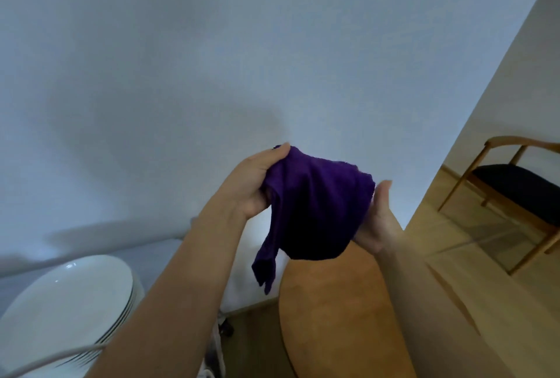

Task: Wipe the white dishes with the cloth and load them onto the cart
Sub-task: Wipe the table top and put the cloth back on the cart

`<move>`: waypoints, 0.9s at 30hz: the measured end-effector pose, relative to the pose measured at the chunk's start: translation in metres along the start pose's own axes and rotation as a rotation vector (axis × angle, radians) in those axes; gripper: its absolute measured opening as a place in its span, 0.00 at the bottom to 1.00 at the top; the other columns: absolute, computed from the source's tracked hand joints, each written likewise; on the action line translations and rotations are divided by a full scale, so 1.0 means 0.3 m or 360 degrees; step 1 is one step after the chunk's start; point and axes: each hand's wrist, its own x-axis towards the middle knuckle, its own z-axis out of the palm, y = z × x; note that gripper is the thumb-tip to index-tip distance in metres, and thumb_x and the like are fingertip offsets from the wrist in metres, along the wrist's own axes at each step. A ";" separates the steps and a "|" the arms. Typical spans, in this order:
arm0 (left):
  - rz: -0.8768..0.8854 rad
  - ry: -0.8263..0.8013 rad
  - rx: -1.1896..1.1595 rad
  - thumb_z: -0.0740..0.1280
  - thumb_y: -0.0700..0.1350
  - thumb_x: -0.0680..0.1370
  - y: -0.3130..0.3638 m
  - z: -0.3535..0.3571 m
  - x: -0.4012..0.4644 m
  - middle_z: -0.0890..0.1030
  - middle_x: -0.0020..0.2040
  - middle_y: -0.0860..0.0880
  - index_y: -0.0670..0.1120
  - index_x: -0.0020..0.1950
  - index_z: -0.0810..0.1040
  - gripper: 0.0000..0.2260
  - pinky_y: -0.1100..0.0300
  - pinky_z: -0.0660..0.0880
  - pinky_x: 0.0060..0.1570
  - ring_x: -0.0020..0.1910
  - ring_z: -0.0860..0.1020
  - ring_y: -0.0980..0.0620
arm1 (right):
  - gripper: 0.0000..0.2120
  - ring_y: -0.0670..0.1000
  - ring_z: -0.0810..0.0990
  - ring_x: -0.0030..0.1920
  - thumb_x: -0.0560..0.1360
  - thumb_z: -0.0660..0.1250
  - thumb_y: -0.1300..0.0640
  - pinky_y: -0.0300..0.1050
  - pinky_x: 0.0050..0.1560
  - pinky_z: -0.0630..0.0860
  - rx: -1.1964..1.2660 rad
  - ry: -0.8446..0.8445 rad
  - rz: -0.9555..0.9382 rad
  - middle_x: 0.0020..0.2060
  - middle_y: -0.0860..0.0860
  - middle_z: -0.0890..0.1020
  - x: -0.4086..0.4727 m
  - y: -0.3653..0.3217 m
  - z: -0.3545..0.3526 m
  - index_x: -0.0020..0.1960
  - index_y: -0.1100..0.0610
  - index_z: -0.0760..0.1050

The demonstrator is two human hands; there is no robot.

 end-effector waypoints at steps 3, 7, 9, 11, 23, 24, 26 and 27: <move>-0.0111 0.0090 -0.0230 0.71 0.43 0.73 0.058 0.043 0.005 0.83 0.39 0.45 0.40 0.41 0.82 0.06 0.56 0.81 0.41 0.36 0.82 0.50 | 0.44 0.55 0.78 0.54 0.55 0.74 0.30 0.50 0.56 0.74 -0.0096 -0.0475 0.0154 0.51 0.56 0.81 -0.005 0.125 0.030 0.62 0.56 0.74; -0.0073 0.0276 -0.0512 0.69 0.41 0.74 0.080 0.035 0.017 0.81 0.41 0.44 0.39 0.49 0.77 0.07 0.56 0.80 0.45 0.38 0.80 0.49 | 0.29 0.54 0.77 0.55 0.71 0.70 0.44 0.47 0.54 0.75 -0.0295 -0.0557 0.0022 0.56 0.53 0.78 0.007 0.137 0.131 0.67 0.53 0.68; 0.0011 0.0262 -0.0736 0.69 0.42 0.74 0.071 0.007 0.017 0.79 0.44 0.44 0.38 0.52 0.75 0.10 0.56 0.77 0.55 0.43 0.79 0.49 | 0.17 0.52 0.81 0.52 0.74 0.68 0.52 0.42 0.50 0.77 -0.0436 -0.0310 -0.0013 0.52 0.51 0.82 0.033 0.130 0.163 0.61 0.52 0.74; 0.0110 0.0207 -0.0803 0.70 0.47 0.72 0.054 -0.034 0.011 0.80 0.44 0.44 0.38 0.56 0.76 0.17 0.54 0.75 0.57 0.44 0.80 0.47 | 0.10 0.50 0.82 0.50 0.76 0.64 0.58 0.40 0.46 0.78 -0.0396 -0.0081 -0.0027 0.49 0.50 0.84 0.058 0.119 0.183 0.56 0.52 0.76; -0.0135 0.0371 0.0266 0.72 0.54 0.68 -0.206 -0.164 -0.067 0.84 0.49 0.47 0.47 0.56 0.80 0.20 0.54 0.76 0.45 0.50 0.82 0.48 | 0.10 0.54 0.80 0.51 0.77 0.60 0.63 0.51 0.55 0.77 -0.0885 0.0108 0.0347 0.50 0.54 0.82 0.143 0.026 0.239 0.56 0.55 0.75; -0.0030 0.0441 0.0373 0.72 0.47 0.71 -0.198 -0.166 -0.068 0.85 0.47 0.47 0.46 0.54 0.80 0.14 0.55 0.76 0.45 0.49 0.82 0.48 | 0.11 0.53 0.80 0.50 0.77 0.59 0.63 0.50 0.53 0.78 -0.0966 0.0137 0.0316 0.49 0.53 0.82 0.144 0.022 0.234 0.55 0.55 0.76; 0.0076 0.0577 0.0528 0.71 0.40 0.73 -0.174 -0.175 -0.076 0.85 0.44 0.47 0.44 0.51 0.81 0.08 0.55 0.78 0.46 0.47 0.82 0.47 | 0.10 0.52 0.81 0.48 0.77 0.60 0.64 0.46 0.47 0.78 -0.1015 0.0220 0.0243 0.47 0.52 0.82 0.147 0.008 0.218 0.55 0.55 0.75; 0.0073 0.0625 0.0553 0.71 0.39 0.72 -0.160 -0.181 -0.080 0.85 0.45 0.46 0.43 0.51 0.81 0.08 0.54 0.79 0.46 0.47 0.82 0.46 | 0.09 0.52 0.80 0.47 0.76 0.61 0.64 0.45 0.43 0.78 -0.1016 0.0263 0.0218 0.47 0.52 0.82 0.149 0.000 0.209 0.54 0.56 0.75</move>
